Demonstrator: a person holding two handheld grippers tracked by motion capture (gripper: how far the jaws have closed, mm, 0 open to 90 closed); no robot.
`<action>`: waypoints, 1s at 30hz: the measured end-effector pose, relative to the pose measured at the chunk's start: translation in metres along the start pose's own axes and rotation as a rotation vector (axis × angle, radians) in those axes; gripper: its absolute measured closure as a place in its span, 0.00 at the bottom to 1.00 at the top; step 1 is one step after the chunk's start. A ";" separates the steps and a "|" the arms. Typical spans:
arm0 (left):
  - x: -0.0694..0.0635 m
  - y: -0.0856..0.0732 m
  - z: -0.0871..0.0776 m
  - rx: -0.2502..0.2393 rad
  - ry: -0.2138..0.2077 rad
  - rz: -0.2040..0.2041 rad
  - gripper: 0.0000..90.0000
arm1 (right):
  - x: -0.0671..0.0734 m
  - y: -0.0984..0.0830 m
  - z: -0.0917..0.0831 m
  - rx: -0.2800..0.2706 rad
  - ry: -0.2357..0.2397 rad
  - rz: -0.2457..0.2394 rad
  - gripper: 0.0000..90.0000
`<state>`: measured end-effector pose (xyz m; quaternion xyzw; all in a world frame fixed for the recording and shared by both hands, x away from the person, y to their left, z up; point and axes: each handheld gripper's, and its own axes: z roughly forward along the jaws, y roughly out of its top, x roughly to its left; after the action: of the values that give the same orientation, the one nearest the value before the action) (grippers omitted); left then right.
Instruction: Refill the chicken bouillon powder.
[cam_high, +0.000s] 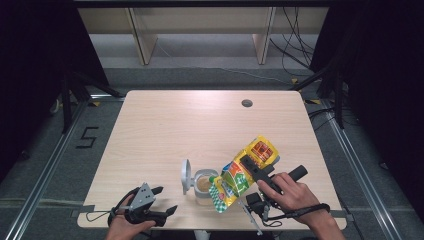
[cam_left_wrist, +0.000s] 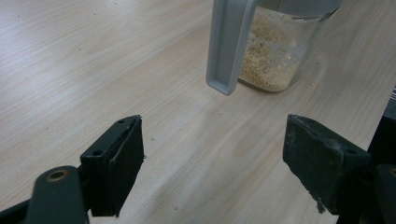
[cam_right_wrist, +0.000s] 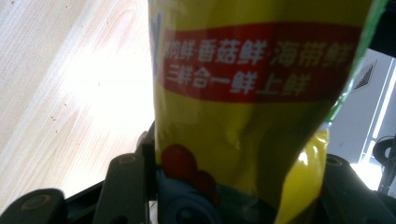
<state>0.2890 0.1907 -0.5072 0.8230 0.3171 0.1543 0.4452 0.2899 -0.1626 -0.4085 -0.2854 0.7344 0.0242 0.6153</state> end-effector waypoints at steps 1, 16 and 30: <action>0.000 0.000 0.000 -0.014 0.007 0.011 0.22 | 0.000 0.000 0.000 -0.001 -0.006 0.001 0.57; 0.002 0.001 -0.002 0.010 0.006 0.040 0.22 | 0.003 0.002 -0.001 0.005 0.000 0.034 0.57; -0.001 0.000 -0.001 -0.017 0.005 0.010 0.22 | 0.007 -0.001 -0.003 0.008 -0.024 0.058 0.57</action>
<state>0.2878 0.1907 -0.5065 0.8205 0.3128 0.1613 0.4505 0.2868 -0.1676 -0.4142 -0.2613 0.7351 0.0426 0.6242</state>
